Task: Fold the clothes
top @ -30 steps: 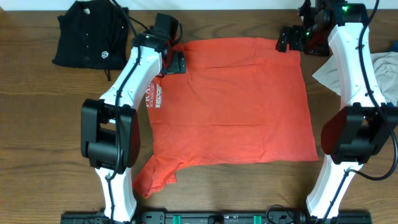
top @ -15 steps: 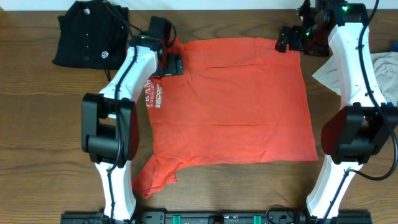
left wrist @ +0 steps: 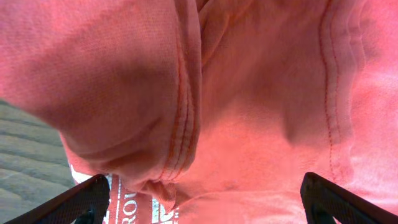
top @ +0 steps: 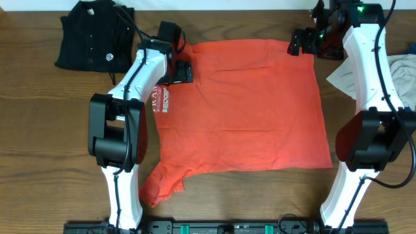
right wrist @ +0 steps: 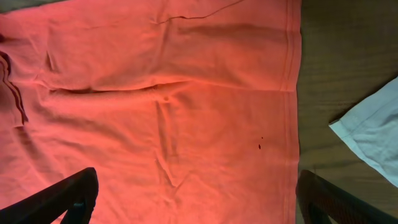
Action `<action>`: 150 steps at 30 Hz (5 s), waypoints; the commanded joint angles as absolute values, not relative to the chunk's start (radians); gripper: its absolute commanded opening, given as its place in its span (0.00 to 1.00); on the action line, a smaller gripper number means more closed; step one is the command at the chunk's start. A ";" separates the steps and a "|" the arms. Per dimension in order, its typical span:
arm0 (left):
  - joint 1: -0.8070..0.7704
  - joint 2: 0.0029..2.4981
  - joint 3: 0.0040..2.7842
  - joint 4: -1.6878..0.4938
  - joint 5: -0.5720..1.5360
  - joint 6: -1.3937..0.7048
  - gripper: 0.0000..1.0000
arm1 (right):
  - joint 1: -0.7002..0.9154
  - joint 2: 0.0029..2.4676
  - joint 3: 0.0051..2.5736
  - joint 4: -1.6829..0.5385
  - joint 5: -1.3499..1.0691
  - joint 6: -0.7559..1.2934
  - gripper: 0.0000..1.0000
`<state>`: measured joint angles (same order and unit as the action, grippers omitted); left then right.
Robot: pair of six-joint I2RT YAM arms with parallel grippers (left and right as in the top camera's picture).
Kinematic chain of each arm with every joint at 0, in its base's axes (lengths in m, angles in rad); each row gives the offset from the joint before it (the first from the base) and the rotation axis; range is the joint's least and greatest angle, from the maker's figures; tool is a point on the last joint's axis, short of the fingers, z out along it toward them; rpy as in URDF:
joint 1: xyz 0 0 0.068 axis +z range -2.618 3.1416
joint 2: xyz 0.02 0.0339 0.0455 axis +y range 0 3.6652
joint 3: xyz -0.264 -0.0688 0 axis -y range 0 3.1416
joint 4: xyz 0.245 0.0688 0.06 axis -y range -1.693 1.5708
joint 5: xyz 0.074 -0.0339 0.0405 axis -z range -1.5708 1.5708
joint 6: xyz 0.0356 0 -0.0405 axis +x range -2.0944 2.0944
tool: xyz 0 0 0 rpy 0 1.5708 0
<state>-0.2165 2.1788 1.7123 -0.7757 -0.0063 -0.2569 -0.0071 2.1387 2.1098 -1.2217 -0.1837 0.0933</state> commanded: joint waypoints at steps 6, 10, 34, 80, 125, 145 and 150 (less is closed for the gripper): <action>-0.212 2.175 1.710 -0.796 0.038 -0.228 0.98 | 0.010 2.141 2.059 -1.215 -0.189 0.073 0.99; -0.212 2.175 1.710 -0.796 0.049 -0.221 0.98 | 0.020 2.141 2.028 -1.203 -0.189 0.072 0.99; -0.212 2.175 1.710 -0.716 0.049 -0.221 0.59 | 0.027 2.159 1.984 -0.926 -0.184 0.073 0.99; -0.212 2.226 1.710 -0.686 0.050 -0.221 0.23 | -0.055 2.429 1.984 -0.508 -0.191 0.082 0.99; -0.212 2.226 1.710 -0.668 0.072 -0.222 0.21 | -0.060 2.508 1.984 -0.461 -0.188 0.160 0.99; -0.212 2.226 1.710 -0.671 0.072 -0.221 0.09 | -0.059 2.509 1.984 -0.475 -0.104 0.156 0.47; -0.212 2.226 1.710 -0.670 0.072 -0.221 0.06 | -0.059 2.509 1.984 -0.466 -0.105 0.157 0.20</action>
<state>-0.2165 2.2181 1.7123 -0.6716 0.0719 -0.2287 -0.0643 2.4805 1.9846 -0.4706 -0.1165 0.1524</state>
